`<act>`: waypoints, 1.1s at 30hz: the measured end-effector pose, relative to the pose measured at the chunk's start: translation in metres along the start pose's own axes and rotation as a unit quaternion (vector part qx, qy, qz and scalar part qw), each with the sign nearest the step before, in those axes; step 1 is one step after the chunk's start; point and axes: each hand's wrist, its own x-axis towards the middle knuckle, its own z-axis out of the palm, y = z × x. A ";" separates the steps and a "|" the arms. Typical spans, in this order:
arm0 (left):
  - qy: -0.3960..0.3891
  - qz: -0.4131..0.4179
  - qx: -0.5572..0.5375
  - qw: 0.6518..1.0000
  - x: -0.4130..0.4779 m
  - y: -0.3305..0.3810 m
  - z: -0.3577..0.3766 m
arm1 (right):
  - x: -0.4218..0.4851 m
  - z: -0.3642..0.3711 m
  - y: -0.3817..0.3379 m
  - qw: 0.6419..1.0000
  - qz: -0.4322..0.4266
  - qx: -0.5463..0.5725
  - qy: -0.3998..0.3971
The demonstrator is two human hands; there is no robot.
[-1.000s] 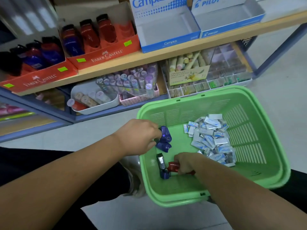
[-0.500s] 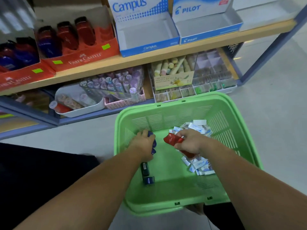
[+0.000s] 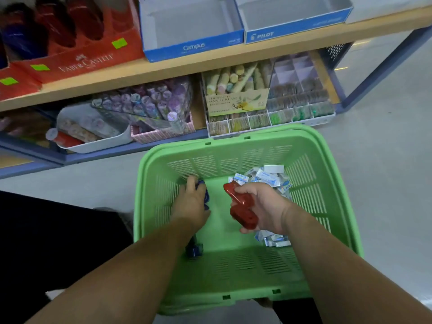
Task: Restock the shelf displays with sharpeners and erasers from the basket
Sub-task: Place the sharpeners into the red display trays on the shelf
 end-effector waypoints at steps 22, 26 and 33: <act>-0.038 -0.098 -0.029 0.994 0.028 0.031 0.007 | 0.018 0.003 -0.011 0.951 -0.167 -0.092 0.242; -0.044 -0.076 -0.063 0.994 0.032 0.026 0.008 | 0.016 -0.002 -0.012 0.949 -0.179 -0.095 0.242; -0.005 -0.050 -0.188 0.981 0.030 0.026 -0.009 | 0.012 0.002 -0.019 0.953 -0.184 -0.069 0.229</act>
